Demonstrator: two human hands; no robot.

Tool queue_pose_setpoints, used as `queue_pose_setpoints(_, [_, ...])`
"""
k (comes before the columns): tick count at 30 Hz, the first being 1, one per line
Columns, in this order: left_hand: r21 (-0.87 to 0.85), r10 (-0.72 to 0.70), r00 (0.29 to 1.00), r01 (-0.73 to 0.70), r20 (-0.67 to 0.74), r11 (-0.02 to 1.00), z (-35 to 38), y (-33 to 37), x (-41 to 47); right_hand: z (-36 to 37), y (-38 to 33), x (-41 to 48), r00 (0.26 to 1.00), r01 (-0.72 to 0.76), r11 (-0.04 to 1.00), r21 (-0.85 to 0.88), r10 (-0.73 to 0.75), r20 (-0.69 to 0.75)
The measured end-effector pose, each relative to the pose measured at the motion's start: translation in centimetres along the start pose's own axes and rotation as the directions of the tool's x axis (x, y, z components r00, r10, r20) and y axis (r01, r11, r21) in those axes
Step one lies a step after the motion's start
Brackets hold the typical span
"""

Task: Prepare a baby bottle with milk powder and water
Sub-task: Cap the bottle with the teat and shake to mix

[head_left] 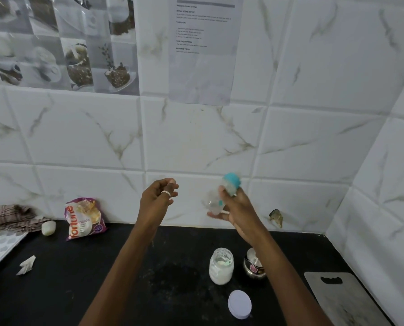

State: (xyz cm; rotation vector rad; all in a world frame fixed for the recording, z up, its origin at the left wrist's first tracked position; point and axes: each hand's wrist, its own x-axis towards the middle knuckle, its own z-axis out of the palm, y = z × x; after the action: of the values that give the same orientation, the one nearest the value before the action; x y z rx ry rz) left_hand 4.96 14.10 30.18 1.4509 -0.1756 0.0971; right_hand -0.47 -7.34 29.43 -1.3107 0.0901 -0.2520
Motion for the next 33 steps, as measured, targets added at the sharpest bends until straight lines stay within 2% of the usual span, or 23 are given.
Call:
queue_pose_setpoints(1, [-0.003, 0.001, 1.0, -0.001, -0.004, 1.0, 0.0, 0.0, 0.0, -0.1, -0.1, -0.2, 0.999, -0.003, 0.999, -0.049, 0.005, 0.035])
queue_pose_setpoints(2, [-0.004, 0.002, 1.0, -0.002, -0.004, 1.0, 0.1, 0.1, 0.0, -0.2, -0.3, -0.1, 1.0, 0.01, 1.0, -0.029, -0.009, 0.021])
queue_pose_setpoints(4, [-0.01, 0.003, 1.0, -0.003, 0.003, 1.0, 0.1, 0.1, 0.0, -0.1, -0.4, 0.2, 0.992, 0.057, 0.982, 0.181, -0.035, -0.124])
queue_pose_setpoints(5, [-0.011, 0.002, 1.0, -0.002, 0.005, 1.0, 0.1, 0.0, 0.0, 0.2, -0.3, 0.3, 0.983, 0.079, 0.971, 0.225, -0.038, -0.179])
queue_pose_setpoints(6, [-0.008, 0.002, 1.0, -0.002, 0.005, 1.0, 0.0, 0.0, 0.0, 0.5, -0.3, 0.3, 0.984, 0.062, 0.979, 0.196, -0.028, -0.174])
queue_pose_setpoints(9, [-0.006, 0.006, 1.0, -0.006, -0.003, 1.0, 0.1, 0.1, 0.1, 0.7, 0.1, -0.4, 0.999, -0.041, 0.996, -0.074, 0.042, 0.016])
queue_pose_setpoints(10, [-0.008, 0.005, 1.0, -0.005, -0.002, 1.0, 0.1, 0.1, 0.1, 0.6, 0.1, -0.6, 0.999, -0.028, 0.998, -0.062, 0.029, 0.015])
queue_pose_setpoints(13, [-0.006, 0.009, 1.0, -0.009, 0.004, 1.0, -0.1, -0.1, 0.1, 0.5, 0.3, -0.1, 0.979, 0.068, 0.95, 0.306, -0.004, -0.204])
queue_pose_setpoints(14, [-0.007, 0.008, 1.0, -0.008, 0.002, 1.0, -0.2, -0.1, 0.1, 0.6, 0.4, 0.1, 0.971, 0.078, 0.939, 0.336, 0.005, -0.239])
queue_pose_setpoints(15, [-0.009, 0.007, 1.0, -0.007, -0.001, 1.0, -0.3, -0.2, 0.1, 0.6, 0.5, 0.0, 0.975, 0.047, 0.957, 0.285, 0.017, -0.221])
queue_pose_setpoints(17, [-0.009, 0.005, 1.0, -0.005, -0.01, 1.0, -0.4, -0.1, 0.2, 0.8, 0.5, -0.6, 0.995, -0.043, 0.999, 0.011, 0.044, -0.091])
queue_pose_setpoints(19, [-0.003, 0.004, 1.0, -0.004, -0.003, 1.0, 0.0, -0.2, 0.3, 1.1, 0.5, -1.1, 0.998, -0.061, 0.97, -0.237, 0.061, -0.01])
queue_pose_setpoints(21, [0.013, 0.007, 1.0, -0.007, 0.014, 1.0, 0.4, -0.3, 0.2, 1.5, 0.3, -1.1, 0.999, -0.027, 0.932, -0.36, 0.017, -0.028])
queue_pose_setpoints(26, [0.034, 0.004, 0.999, -0.005, 0.034, 0.999, 0.6, -0.5, 0.1, 2.7, -0.2, -1.4, 0.994, 0.058, 0.812, -0.58, -0.098, -0.038])
queue_pose_setpoints(33, [0.095, 0.004, 0.994, -0.015, 0.108, 0.995, 0.6, -0.6, -0.2, 4.2, -0.4, -1.8, 0.99, 0.096, 0.767, -0.635, -0.142, -0.022])
